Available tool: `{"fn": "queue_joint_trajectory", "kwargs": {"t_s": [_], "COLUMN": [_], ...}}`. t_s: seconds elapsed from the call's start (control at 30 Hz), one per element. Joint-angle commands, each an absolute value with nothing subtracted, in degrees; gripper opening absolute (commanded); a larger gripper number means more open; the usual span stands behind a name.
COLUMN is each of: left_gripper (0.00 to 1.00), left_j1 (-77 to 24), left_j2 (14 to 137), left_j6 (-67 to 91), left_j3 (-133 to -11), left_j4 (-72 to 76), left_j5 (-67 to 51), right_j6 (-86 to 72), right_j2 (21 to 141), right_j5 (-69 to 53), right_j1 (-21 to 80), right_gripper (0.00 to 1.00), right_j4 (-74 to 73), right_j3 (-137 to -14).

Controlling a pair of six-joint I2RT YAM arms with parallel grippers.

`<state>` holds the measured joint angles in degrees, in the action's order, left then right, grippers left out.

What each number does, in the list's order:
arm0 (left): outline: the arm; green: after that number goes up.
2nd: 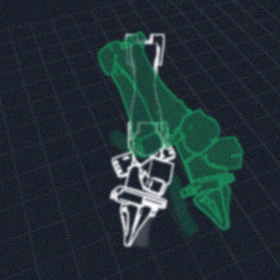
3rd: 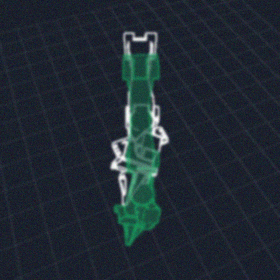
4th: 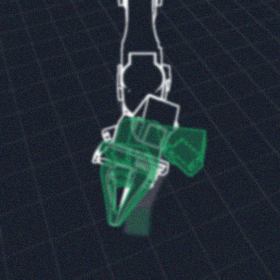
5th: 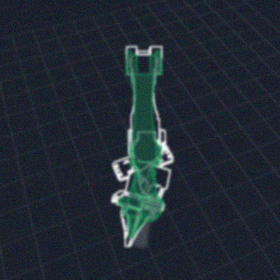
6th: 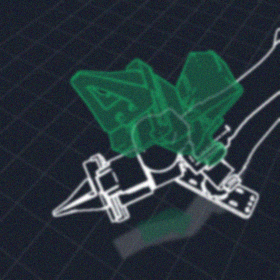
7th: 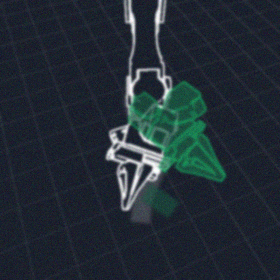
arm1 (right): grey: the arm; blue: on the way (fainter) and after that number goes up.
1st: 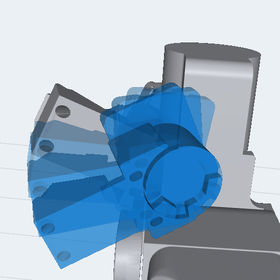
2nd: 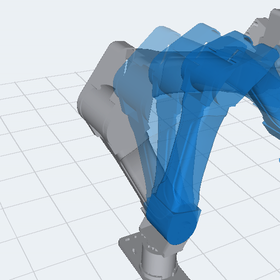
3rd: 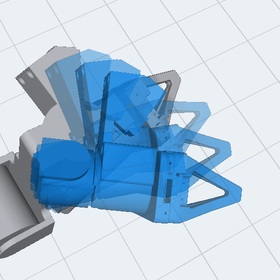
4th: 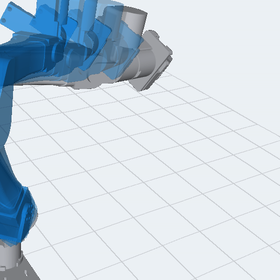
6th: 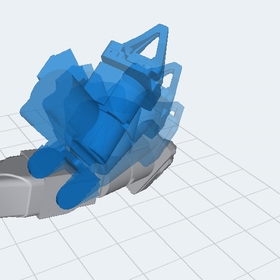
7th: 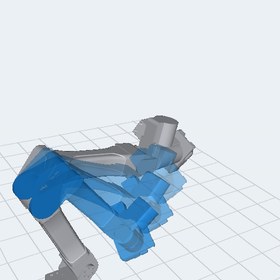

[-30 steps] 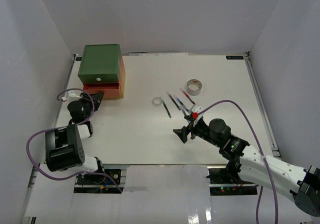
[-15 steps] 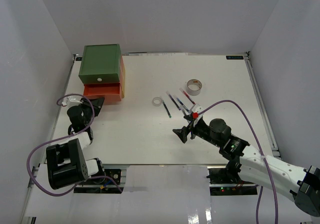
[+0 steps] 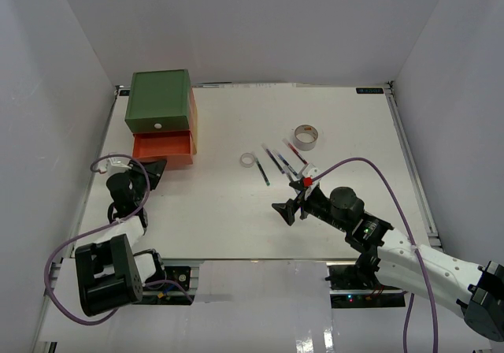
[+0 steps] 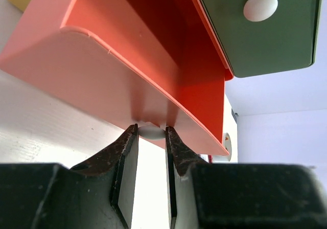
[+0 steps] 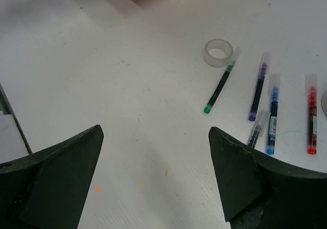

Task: Sort the stationery into containers
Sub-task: Open the drawer in the storage box, then pick up the pen from the center of the board.

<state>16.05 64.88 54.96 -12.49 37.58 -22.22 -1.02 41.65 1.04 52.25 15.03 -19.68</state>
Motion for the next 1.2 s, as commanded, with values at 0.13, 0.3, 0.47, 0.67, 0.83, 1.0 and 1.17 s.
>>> {"fn": "queue_joint_trajectory", "kwargs": {"t_s": [0.13, 0.3, 0.47, 0.67, 0.83, 1.0, 1.17], "left_gripper": [0.17, 0.20, 0.29, 0.62, 0.87, 0.98, 0.98], "left_j1": [16.08, 16.08, 16.08, 16.08, 16.00, 14.86, 12.75], "left_j2": [60.21, 58.63, 57.31, 55.02, 51.78, 50.36, 47.56], "left_j6": [54.05, 53.88, 53.70, 52.39, 51.07, 45.28, 38.07], "left_j3": [-11.34, -11.25, -11.60, -14.76, -17.48, -21.61, -28.01], "left_j4": [32.44, 30.07, 27.17, 17.33, 7.31, -4.18, -12.55], "left_j5": [-23.64, -23.73, -23.55, -25.31, -28.56, -30.93, -30.42], "right_j6": [-0.61, -0.70, -0.97, -2.46, -4.48, -8.60, -13.44], "right_j2": [42.01, 42.54, 43.15, 45.69, 49.21, 55.19, 61.51], "right_j5": [0.62, 0.62, 0.62, 1.40, 6.40, 14.49, 13.99], "right_j1": [52.29, 52.29, 52.38, 52.29, 52.38, 50.20, 44.13], "right_gripper": [0.90, 0.90, 0.90, 0.90, 0.90, 0.93, 0.98], "right_j4": [17.93, 17.84, 17.84, 17.40, 14.60, 9.24, 5.36], "right_j3": [-19.34, -19.69, -19.86, -21.09, -23.55, -27.33, -28.04]}}
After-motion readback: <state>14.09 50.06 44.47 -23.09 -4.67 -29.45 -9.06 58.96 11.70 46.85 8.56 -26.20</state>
